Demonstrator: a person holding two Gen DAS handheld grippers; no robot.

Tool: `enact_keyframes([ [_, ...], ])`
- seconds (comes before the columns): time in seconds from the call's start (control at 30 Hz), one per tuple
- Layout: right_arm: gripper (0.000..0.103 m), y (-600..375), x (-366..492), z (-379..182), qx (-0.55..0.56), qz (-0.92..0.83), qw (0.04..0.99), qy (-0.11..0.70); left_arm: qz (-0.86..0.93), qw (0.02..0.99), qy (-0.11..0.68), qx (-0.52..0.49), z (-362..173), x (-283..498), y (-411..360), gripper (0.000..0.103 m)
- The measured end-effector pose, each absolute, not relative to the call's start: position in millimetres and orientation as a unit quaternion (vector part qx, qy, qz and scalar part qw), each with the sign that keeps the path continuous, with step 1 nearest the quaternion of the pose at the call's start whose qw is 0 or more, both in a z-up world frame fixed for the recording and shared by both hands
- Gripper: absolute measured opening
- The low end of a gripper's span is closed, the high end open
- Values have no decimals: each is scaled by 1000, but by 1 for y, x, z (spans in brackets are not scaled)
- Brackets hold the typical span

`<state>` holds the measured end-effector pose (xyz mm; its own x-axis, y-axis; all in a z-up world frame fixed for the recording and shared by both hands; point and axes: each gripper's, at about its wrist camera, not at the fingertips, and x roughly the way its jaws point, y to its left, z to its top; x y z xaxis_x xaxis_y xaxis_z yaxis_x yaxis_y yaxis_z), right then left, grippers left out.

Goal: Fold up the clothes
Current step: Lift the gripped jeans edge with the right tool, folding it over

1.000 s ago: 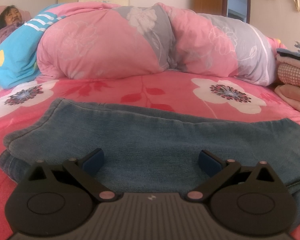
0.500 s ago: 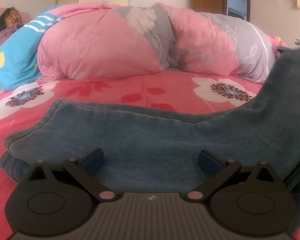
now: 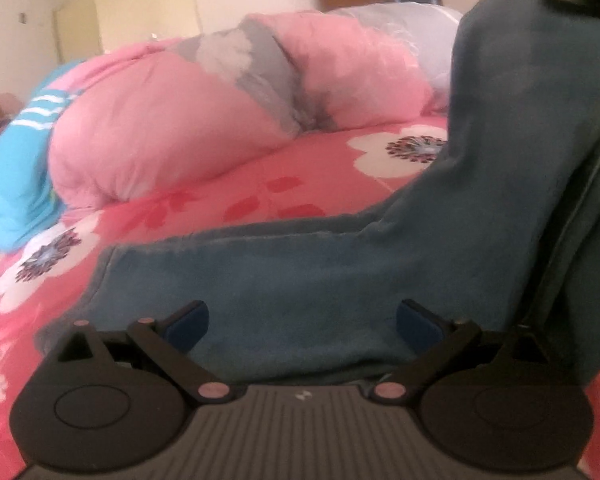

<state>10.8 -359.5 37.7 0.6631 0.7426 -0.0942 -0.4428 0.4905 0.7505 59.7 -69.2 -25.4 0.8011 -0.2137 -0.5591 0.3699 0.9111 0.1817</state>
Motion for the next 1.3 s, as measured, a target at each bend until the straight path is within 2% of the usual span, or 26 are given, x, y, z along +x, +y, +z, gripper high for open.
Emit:
enact_keyframes([
  [0.17, 8, -362, 9, 29, 371, 364, 832, 194, -160, 932, 281, 162, -8, 89, -73, 100],
  [0.37, 8, -364, 10, 22, 384, 376, 822, 188, -158, 900, 344, 217, -23, 138, -101, 101],
  [0.5, 8, -365, 13, 20, 390, 379, 818, 186, -163, 904, 364, 154, -15, 150, -92, 99],
  [0.63, 8, -366, 16, 17, 395, 388, 812, 188, -152, 899, 376, 168, -26, 163, -104, 102],
  [0.73, 8, -362, 17, 18, 394, 393, 809, 190, -149, 904, 374, 143, -23, 164, -100, 101],
  [1.1, 8, -334, 40, 23, 389, 428, 791, 196, -78, 953, 294, -7, 8, 93, 3, 101],
  [1.3, 8, -301, 72, 28, 385, 455, 774, 213, -23, 967, 247, -61, 12, 56, 46, 89],
])
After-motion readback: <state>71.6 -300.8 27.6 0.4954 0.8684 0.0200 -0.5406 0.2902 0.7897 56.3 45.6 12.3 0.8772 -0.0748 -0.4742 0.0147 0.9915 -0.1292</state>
